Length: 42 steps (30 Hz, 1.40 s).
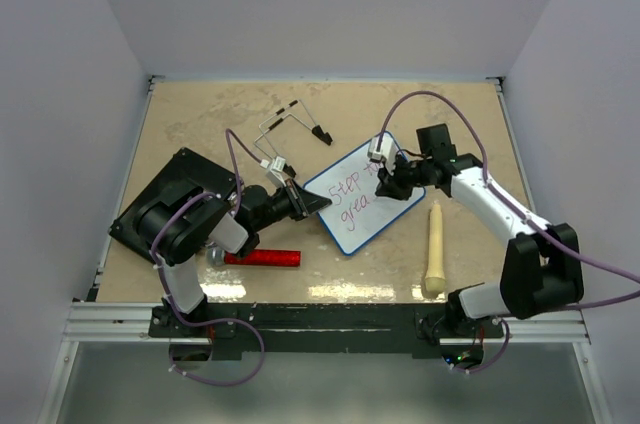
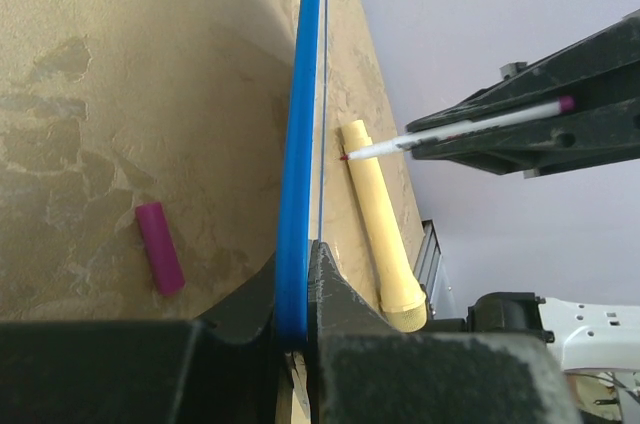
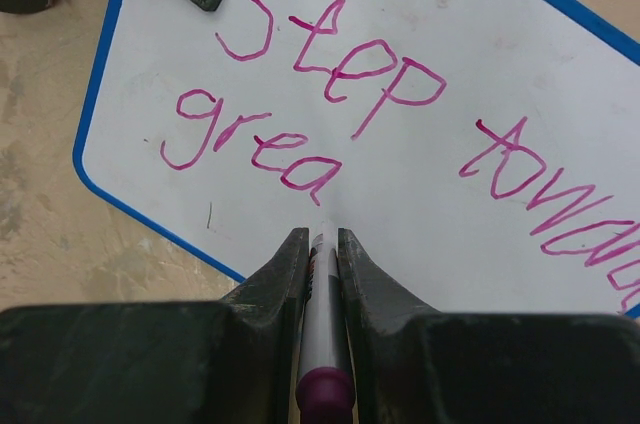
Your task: Write a sentence on the whiteboard
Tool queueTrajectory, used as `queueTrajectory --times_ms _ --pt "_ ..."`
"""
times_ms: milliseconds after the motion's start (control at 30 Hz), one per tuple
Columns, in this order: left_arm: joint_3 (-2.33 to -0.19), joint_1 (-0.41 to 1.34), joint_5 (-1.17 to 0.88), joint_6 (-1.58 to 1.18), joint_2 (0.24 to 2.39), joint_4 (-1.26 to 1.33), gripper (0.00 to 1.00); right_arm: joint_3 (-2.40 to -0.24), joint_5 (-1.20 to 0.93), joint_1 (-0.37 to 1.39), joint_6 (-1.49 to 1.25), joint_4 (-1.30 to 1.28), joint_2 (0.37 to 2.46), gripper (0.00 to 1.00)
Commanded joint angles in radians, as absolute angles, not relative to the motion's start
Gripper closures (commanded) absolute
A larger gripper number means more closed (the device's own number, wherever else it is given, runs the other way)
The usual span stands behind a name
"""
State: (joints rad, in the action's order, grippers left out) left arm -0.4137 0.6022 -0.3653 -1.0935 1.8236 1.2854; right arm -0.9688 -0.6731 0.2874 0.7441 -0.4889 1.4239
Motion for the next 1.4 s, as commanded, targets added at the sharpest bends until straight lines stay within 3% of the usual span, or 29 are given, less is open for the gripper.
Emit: queueTrajectory --times_ms 0,533,1367 --pt "-0.431 0.606 -0.399 -0.974 1.822 1.401 1.0 -1.037 -0.741 0.258 0.733 -0.52 1.303 1.0" --pt "-0.486 0.606 -0.457 -0.759 1.718 1.106 1.0 -0.996 -0.98 0.149 0.795 -0.549 1.244 1.0" --pt "-0.402 0.611 -0.4 -0.752 1.58 1.028 1.0 -0.945 -0.977 0.121 0.778 -0.499 1.075 1.0"
